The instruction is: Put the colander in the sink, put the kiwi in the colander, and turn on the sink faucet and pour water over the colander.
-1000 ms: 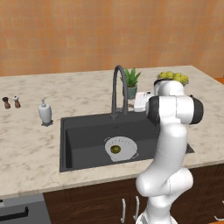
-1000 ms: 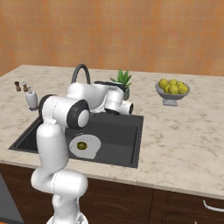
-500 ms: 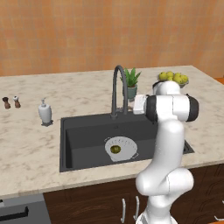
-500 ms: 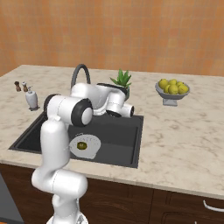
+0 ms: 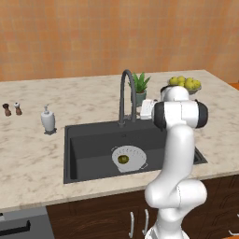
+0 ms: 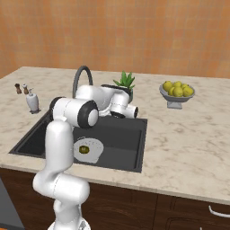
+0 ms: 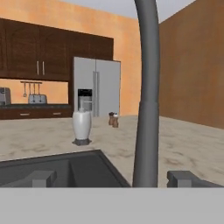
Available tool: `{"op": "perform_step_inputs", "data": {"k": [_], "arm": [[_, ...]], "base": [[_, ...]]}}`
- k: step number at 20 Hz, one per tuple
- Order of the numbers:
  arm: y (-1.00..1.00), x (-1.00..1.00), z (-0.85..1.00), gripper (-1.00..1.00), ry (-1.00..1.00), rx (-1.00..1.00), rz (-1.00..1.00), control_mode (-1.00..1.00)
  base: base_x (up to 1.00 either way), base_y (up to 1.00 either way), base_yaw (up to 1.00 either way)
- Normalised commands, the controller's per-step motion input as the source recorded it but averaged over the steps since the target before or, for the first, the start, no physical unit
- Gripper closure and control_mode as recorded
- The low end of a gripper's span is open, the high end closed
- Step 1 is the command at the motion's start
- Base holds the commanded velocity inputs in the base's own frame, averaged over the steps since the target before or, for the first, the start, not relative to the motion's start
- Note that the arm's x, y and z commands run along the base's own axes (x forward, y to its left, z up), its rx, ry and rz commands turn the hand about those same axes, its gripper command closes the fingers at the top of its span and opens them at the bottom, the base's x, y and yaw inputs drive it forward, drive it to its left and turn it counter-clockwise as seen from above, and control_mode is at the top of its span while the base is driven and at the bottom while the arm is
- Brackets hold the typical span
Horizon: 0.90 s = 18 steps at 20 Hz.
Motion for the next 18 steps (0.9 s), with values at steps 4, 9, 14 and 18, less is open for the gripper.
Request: {"op": "perform_step_inputs", "data": {"k": [4, 9, 14, 18], "arm": [[0.0, 0.17, -0.22, -1.0, 0.0, 0.0, 0.0, -1.0], [0.0, 0.14, -0.15, -1.0, 0.0, 0.0, 0.0, -1.0], [0.0, 0.22, -0.06, -1.0, 0.0, 0.0, 0.0, -1.0], [0.0, 0.27, -0.11, -1.0, 0.0, 0.0, 0.0, -1.0]], "base": [[0.0, 0.0, 0.0], [0.0, 0.0, 0.0], [0.0, 0.0, 0.0], [0.0, 0.0, 0.0]]}}
